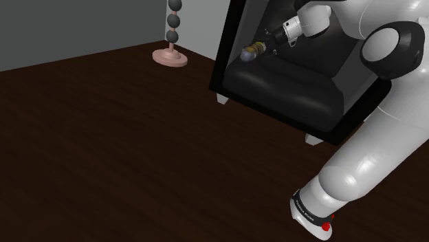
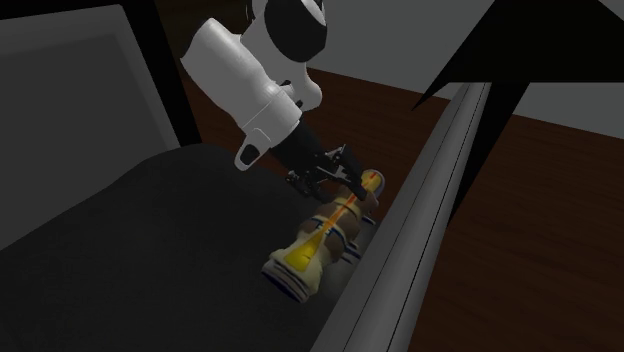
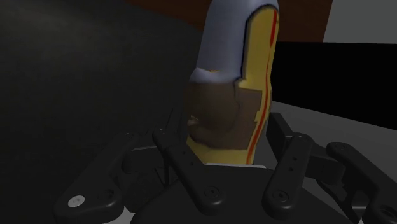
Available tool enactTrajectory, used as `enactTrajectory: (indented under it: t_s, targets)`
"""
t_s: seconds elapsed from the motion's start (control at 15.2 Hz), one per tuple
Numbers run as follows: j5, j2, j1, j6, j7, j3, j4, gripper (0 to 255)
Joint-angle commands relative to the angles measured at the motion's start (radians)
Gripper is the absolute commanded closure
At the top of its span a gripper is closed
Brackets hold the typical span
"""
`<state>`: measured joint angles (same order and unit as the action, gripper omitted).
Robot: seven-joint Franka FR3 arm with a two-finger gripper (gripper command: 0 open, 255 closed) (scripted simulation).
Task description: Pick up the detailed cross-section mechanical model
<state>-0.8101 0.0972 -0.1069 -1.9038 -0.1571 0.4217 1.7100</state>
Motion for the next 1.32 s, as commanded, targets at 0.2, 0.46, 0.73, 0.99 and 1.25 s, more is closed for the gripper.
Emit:
enactTrajectory:
  t_s: [0.2,0.46,0.73,0.99,1.25]
  targets:
    - [0.0,0.0,-0.001,-0.002,0.001,0.001,0.003,255]
    - [0.012,-0.001,-0.004,0.036,-0.031,0.003,-0.045,255]
    - [0.021,0.002,-0.007,0.075,-0.063,0.006,-0.097,255]
    - [0.026,0.008,-0.012,0.116,-0.095,0.009,-0.154,255]
    - [0.027,0.016,-0.017,0.151,-0.119,0.012,-0.202,255]
